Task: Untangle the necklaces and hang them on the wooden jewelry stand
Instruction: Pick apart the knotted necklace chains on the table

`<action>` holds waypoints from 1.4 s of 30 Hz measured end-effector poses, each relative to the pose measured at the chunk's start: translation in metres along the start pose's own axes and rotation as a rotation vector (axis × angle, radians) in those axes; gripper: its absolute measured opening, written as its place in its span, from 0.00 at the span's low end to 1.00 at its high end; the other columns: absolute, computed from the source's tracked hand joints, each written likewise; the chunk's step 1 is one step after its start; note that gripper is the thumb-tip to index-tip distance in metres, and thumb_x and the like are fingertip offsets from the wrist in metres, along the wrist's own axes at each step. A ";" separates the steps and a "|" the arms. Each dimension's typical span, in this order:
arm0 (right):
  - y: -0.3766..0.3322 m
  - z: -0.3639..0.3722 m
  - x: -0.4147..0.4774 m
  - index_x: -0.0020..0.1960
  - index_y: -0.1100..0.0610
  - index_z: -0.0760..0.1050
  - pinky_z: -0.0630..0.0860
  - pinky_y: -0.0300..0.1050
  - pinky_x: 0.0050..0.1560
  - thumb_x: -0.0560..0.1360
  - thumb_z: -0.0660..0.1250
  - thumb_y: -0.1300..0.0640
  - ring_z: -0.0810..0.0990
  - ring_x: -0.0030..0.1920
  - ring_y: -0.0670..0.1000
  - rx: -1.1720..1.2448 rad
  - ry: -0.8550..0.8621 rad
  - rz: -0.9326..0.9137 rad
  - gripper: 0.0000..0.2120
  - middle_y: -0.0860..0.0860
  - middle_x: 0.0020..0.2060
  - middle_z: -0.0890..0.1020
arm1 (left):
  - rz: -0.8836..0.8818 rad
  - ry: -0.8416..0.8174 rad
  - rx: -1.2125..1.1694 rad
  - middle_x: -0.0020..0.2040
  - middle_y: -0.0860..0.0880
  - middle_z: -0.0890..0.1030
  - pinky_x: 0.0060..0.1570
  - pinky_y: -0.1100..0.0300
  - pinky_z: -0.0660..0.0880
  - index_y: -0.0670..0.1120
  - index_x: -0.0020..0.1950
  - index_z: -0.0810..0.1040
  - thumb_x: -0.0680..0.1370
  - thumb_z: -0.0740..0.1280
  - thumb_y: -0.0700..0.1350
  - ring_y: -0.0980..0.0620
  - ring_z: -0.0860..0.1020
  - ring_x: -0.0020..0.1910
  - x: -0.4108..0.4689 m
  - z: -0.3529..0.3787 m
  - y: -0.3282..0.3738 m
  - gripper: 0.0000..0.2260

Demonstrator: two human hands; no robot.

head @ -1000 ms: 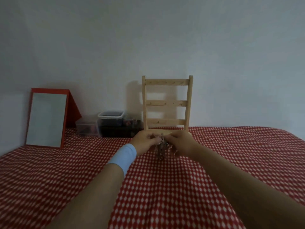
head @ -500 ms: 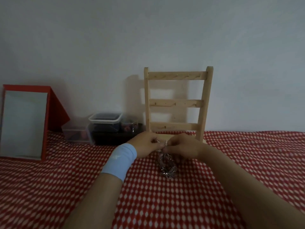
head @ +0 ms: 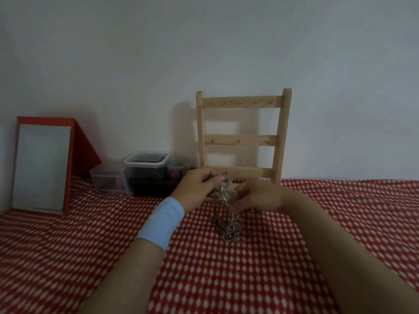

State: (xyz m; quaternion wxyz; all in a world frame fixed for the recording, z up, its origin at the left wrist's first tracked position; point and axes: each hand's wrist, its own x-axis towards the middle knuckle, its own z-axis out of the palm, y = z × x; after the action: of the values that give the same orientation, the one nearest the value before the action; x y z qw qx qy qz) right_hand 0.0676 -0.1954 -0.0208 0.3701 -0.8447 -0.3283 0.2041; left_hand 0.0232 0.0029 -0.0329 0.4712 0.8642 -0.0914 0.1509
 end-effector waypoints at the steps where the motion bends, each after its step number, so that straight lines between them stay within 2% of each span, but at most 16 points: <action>1: 0.002 -0.001 0.000 0.46 0.56 0.86 0.77 0.47 0.49 0.76 0.74 0.54 0.81 0.41 0.50 0.019 0.015 -0.006 0.06 0.55 0.43 0.87 | 0.006 -0.025 0.025 0.43 0.49 0.82 0.48 0.64 0.74 0.47 0.45 0.81 0.80 0.66 0.47 0.57 0.78 0.43 0.002 0.000 -0.001 0.07; 3: 0.004 -0.002 0.000 0.47 0.55 0.86 0.79 0.48 0.52 0.77 0.72 0.49 0.82 0.43 0.51 0.088 0.031 -0.031 0.10 0.58 0.46 0.87 | 0.017 -0.079 0.055 0.43 0.53 0.82 0.53 0.60 0.74 0.49 0.44 0.81 0.80 0.66 0.48 0.57 0.79 0.46 0.005 0.000 -0.003 0.07; 5: 0.003 -0.001 0.001 0.48 0.56 0.86 0.80 0.42 0.49 0.77 0.72 0.48 0.84 0.43 0.48 0.148 0.040 -0.046 0.11 0.54 0.44 0.88 | 0.025 -0.117 0.058 0.44 0.56 0.82 0.56 0.58 0.74 0.53 0.42 0.81 0.79 0.67 0.49 0.57 0.80 0.49 0.006 0.001 -0.006 0.06; 8: 0.004 0.008 0.007 0.45 0.57 0.85 0.80 0.39 0.44 0.77 0.73 0.53 0.84 0.39 0.48 0.176 0.056 -0.071 0.08 0.53 0.41 0.88 | -0.006 -0.147 0.004 0.46 0.53 0.84 0.50 0.60 0.77 0.54 0.43 0.81 0.79 0.67 0.50 0.56 0.81 0.48 0.005 0.001 -0.004 0.06; 12: 0.008 0.012 0.008 0.44 0.56 0.85 0.78 0.40 0.38 0.79 0.70 0.56 0.81 0.36 0.48 0.309 0.142 -0.059 0.08 0.51 0.37 0.86 | -0.139 -0.266 -0.018 0.51 0.53 0.84 0.54 0.63 0.77 0.51 0.54 0.81 0.79 0.68 0.51 0.56 0.82 0.52 0.003 -0.005 -0.002 0.07; 15: 0.008 0.010 0.006 0.42 0.54 0.85 0.78 0.40 0.38 0.79 0.70 0.55 0.81 0.35 0.47 0.331 0.211 -0.012 0.09 0.49 0.35 0.85 | -0.210 -0.409 0.020 0.53 0.50 0.84 0.60 0.59 0.77 0.47 0.56 0.82 0.78 0.70 0.47 0.54 0.82 0.54 0.001 -0.011 -0.007 0.09; 17: 0.008 0.009 0.006 0.47 0.57 0.86 0.79 0.41 0.39 0.79 0.70 0.55 0.82 0.37 0.48 0.330 0.239 0.003 0.08 0.52 0.40 0.87 | -0.203 -0.409 0.131 0.48 0.46 0.84 0.55 0.58 0.77 0.44 0.52 0.83 0.77 0.70 0.48 0.53 0.81 0.46 0.000 -0.015 -0.005 0.09; 20: 0.008 0.006 0.006 0.50 0.61 0.86 0.81 0.42 0.42 0.80 0.70 0.55 0.84 0.39 0.49 0.309 0.275 -0.010 0.10 0.55 0.43 0.88 | -0.187 -0.440 0.264 0.43 0.51 0.80 0.49 0.63 0.74 0.42 0.50 0.83 0.78 0.69 0.50 0.57 0.77 0.41 0.000 -0.020 0.004 0.11; 25: 0.002 0.001 -0.001 0.51 0.61 0.85 0.84 0.46 0.46 0.79 0.72 0.56 0.85 0.40 0.51 0.204 0.246 -0.013 0.08 0.54 0.42 0.88 | -0.106 -0.327 0.267 0.44 0.49 0.85 0.49 0.58 0.76 0.53 0.42 0.85 0.80 0.65 0.52 0.52 0.81 0.44 -0.001 -0.030 0.018 0.12; 28: 0.003 0.000 -0.003 0.49 0.61 0.85 0.85 0.48 0.47 0.77 0.73 0.55 0.87 0.43 0.56 0.042 0.225 0.022 0.08 0.56 0.41 0.87 | -0.097 -0.290 0.200 0.46 0.48 0.85 0.47 0.61 0.77 0.51 0.43 0.85 0.81 0.64 0.50 0.52 0.82 0.45 -0.004 -0.037 0.024 0.12; 30: 0.003 0.002 -0.003 0.50 0.61 0.85 0.85 0.50 0.48 0.77 0.73 0.55 0.87 0.45 0.58 0.003 0.221 0.040 0.09 0.57 0.41 0.87 | -0.098 -0.325 0.159 0.47 0.46 0.85 0.51 0.59 0.77 0.49 0.43 0.86 0.81 0.64 0.50 0.48 0.82 0.48 -0.005 -0.043 0.029 0.13; 34: -0.002 0.006 -0.001 0.49 0.62 0.84 0.84 0.46 0.45 0.79 0.71 0.58 0.86 0.40 0.52 0.150 0.299 0.012 0.07 0.53 0.41 0.88 | -0.298 -0.586 0.387 0.47 0.55 0.85 0.58 0.62 0.74 0.51 0.47 0.87 0.79 0.64 0.58 0.57 0.82 0.47 -0.008 -0.049 0.036 0.15; 36: -0.007 0.007 -0.001 0.48 0.62 0.84 0.83 0.44 0.43 0.79 0.71 0.59 0.86 0.38 0.51 0.212 0.318 -0.009 0.07 0.53 0.41 0.88 | -0.299 -0.523 0.512 0.47 0.55 0.85 0.58 0.61 0.73 0.51 0.52 0.85 0.78 0.63 0.61 0.57 0.82 0.47 -0.004 -0.047 0.030 0.17; 38: -0.011 0.008 -0.001 0.47 0.62 0.84 0.83 0.44 0.41 0.79 0.71 0.60 0.85 0.37 0.50 0.262 0.343 -0.033 0.05 0.53 0.39 0.88 | -0.228 -0.381 0.357 0.49 0.53 0.84 0.56 0.61 0.75 0.50 0.57 0.82 0.79 0.65 0.58 0.55 0.82 0.51 0.000 -0.044 0.024 0.15; 40: -0.014 0.009 -0.001 0.46 0.61 0.83 0.82 0.42 0.38 0.78 0.71 0.61 0.84 0.36 0.49 0.307 0.376 -0.051 0.04 0.52 0.39 0.87 | -0.223 -0.322 -0.054 0.52 0.50 0.85 0.54 0.62 0.78 0.50 0.57 0.80 0.80 0.66 0.51 0.54 0.83 0.53 -0.002 -0.035 0.025 0.09; 42: -0.015 0.009 -0.001 0.45 0.60 0.83 0.78 0.42 0.35 0.78 0.72 0.61 0.82 0.36 0.49 0.345 0.419 -0.075 0.04 0.53 0.38 0.87 | -0.227 -0.308 -0.320 0.53 0.47 0.85 0.53 0.61 0.79 0.48 0.58 0.79 0.81 0.65 0.46 0.52 0.84 0.52 -0.003 -0.024 0.026 0.07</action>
State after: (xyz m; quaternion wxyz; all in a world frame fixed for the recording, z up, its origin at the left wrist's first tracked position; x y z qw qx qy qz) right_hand 0.0556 -0.1839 -0.0156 0.5759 -0.7801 -0.2359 0.0639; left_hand 0.0082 0.0091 -0.0013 0.5964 0.7962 -0.0872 -0.0527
